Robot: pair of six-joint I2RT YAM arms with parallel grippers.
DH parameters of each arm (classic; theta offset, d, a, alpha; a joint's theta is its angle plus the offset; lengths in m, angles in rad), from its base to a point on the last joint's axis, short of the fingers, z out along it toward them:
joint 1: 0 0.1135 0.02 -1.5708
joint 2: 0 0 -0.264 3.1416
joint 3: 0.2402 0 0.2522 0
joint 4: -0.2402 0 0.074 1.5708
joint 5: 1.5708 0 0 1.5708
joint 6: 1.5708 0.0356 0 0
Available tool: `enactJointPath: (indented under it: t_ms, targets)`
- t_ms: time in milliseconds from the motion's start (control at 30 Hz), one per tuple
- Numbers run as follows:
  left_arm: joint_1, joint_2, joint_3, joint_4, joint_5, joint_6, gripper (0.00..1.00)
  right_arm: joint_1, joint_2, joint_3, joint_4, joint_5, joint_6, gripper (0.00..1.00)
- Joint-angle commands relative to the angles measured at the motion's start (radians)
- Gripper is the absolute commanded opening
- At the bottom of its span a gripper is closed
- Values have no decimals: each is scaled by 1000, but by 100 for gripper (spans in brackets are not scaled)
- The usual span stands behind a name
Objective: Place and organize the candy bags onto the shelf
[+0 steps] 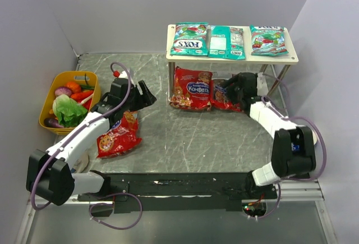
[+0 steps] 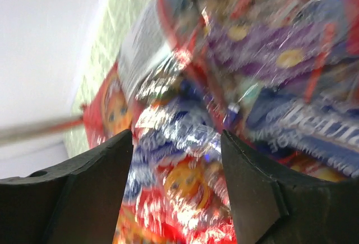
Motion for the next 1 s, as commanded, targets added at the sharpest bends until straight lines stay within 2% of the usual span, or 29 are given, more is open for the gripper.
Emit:
enactJointPath:
  t_ms: [0, 200, 433, 667, 967]
  targets:
    - [6, -48, 9, 1, -3, -3, 79, 52, -129, -71, -67, -61, -21, 71]
    - [8, -64, 14, -4, 3, 6, 81, 66, -219, -127, -103, -12, -49, 73]
    - [8, -77, 13, -12, 22, 11, 81, 55, -166, -23, -169, 105, -131, 71]
    - [8, -95, 9, -13, 19, 8, 81, 39, -92, 93, -184, 276, -297, 68]
    - [8, -72, 6, -5, 23, 0, 81, -43, -74, 79, -207, 316, -262, 65]
